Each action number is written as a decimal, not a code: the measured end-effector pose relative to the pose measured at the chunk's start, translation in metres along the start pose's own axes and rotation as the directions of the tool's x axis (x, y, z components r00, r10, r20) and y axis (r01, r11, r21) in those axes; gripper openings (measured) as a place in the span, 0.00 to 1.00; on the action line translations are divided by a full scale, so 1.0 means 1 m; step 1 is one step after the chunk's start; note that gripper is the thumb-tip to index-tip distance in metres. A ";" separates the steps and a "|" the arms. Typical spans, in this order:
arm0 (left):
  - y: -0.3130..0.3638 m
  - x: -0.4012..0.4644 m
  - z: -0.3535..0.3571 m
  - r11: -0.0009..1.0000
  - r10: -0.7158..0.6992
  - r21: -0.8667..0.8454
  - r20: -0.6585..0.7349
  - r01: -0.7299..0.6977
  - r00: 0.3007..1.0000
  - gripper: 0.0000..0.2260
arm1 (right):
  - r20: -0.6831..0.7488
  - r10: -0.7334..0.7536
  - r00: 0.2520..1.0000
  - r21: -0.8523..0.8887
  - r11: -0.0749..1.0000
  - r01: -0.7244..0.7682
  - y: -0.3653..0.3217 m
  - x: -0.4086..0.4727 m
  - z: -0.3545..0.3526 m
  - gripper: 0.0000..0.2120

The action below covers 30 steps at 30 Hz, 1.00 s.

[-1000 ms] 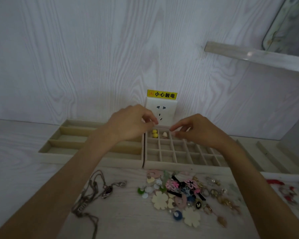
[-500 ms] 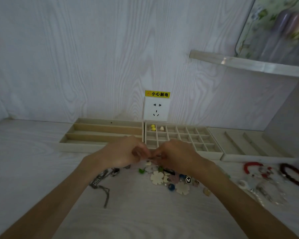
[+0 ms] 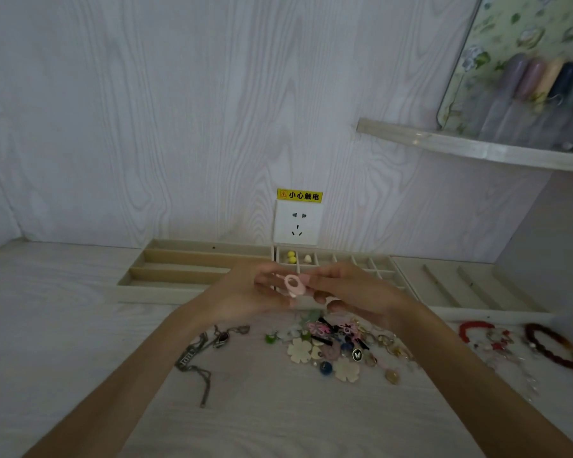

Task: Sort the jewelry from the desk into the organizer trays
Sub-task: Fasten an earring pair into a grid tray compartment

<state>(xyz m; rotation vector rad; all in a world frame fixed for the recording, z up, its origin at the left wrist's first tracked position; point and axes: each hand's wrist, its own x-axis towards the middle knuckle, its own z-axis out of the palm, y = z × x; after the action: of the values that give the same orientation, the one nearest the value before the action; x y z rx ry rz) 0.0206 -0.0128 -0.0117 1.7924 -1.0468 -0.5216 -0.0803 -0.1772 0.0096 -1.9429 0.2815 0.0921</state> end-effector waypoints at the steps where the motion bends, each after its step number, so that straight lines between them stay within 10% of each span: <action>1: 0.002 0.001 0.001 1.000 -0.016 -0.027 -0.012 0.016 1.000 0.17 | 0.009 0.010 1.000 0.050 0.999 -0.011 0.000 -0.001 -0.001 0.11; 8: 0.005 0.007 0.004 0.975 -0.187 -0.134 -0.070 0.177 0.980 0.09 | -0.106 0.008 0.994 0.152 0.988 0.009 0.006 0.002 -0.006 0.11; 17: 0.006 0.018 0.002 0.970 -0.228 0.075 -0.043 0.231 0.973 0.03 | -0.288 -0.168 0.943 -0.208 0.972 0.110 0.015 0.016 -0.009 0.09; 24: 0.011 0.030 0.003 0.954 -0.120 0.250 -0.184 0.164 0.976 0.23 | -0.292 -0.274 0.916 -0.297 0.937 0.185 0.016 0.009 -0.004 0.09; 30: 0.024 0.035 0.007 0.980 -0.197 -0.021 -0.170 0.196 0.966 0.19 | -0.160 -0.126 0.979 0.201 0.967 0.157 0.003 0.002 -0.008 0.11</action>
<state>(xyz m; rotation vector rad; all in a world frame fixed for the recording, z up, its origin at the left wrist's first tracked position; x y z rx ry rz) 0.0242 -0.0494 0.0096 1.9122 -0.7544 -0.4786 -0.0800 -0.1861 0.0093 -1.7526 0.2373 -0.1690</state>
